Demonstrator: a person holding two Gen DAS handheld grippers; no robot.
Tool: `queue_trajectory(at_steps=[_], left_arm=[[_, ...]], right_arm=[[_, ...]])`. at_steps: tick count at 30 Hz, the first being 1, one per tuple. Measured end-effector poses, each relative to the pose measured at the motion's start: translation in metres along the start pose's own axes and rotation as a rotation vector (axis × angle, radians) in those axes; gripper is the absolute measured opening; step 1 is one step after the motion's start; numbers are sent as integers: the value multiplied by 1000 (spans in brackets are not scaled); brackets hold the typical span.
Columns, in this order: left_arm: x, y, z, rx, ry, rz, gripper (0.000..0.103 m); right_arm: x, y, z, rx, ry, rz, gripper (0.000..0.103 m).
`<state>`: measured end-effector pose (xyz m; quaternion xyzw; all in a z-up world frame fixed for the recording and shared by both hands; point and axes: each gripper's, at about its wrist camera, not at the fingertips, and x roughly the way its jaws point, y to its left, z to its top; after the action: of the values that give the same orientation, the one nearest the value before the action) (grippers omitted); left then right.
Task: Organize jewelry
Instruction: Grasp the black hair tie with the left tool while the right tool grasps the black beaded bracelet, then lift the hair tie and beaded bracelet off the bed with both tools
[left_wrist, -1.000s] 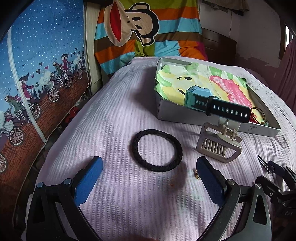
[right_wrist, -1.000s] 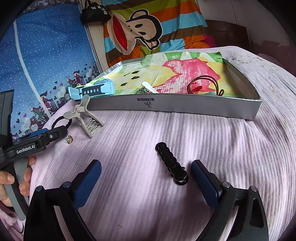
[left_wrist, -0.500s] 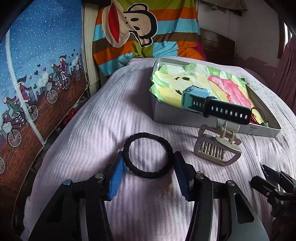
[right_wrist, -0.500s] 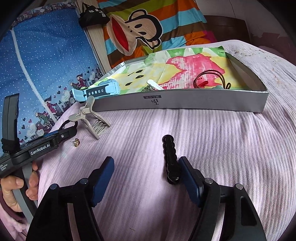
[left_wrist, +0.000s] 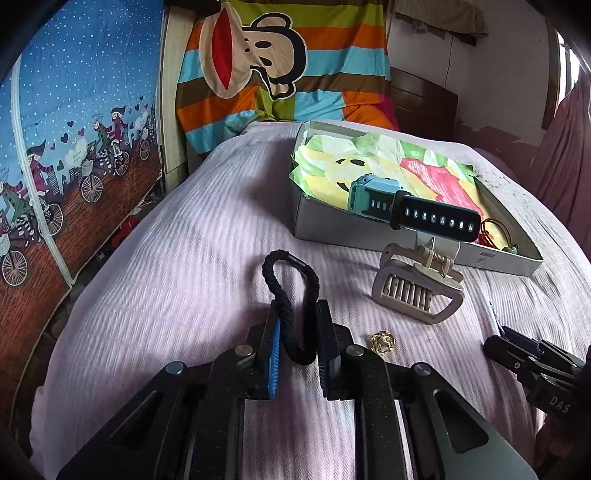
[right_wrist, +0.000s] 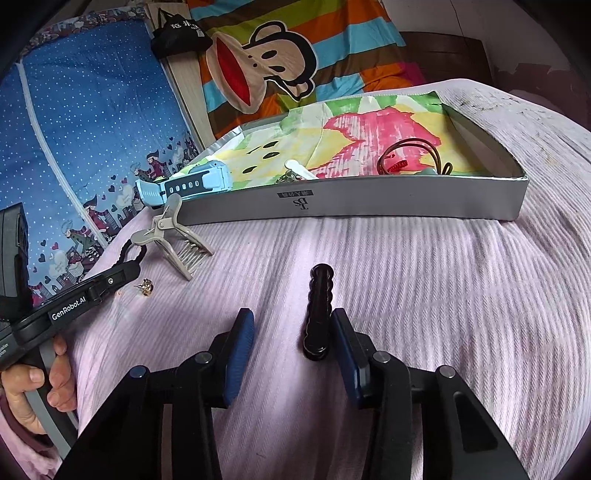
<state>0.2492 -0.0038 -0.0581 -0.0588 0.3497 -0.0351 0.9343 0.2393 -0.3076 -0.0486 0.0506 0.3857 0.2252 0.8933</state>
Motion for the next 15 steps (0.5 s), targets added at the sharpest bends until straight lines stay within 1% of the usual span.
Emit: queue_trajectory(at_steps=[2,8,15], left_arm=[[0,-1,-1,4,5,-35,3],[0,-4,-2,12,1,-49,2],[-3,-3,-4,-8,-5,-70,0]], right_arm=[[1,1,0,-3,4,0,37],[1,1,-1,-3,8,2,36],[2,1,-1,-2,7,4,36]])
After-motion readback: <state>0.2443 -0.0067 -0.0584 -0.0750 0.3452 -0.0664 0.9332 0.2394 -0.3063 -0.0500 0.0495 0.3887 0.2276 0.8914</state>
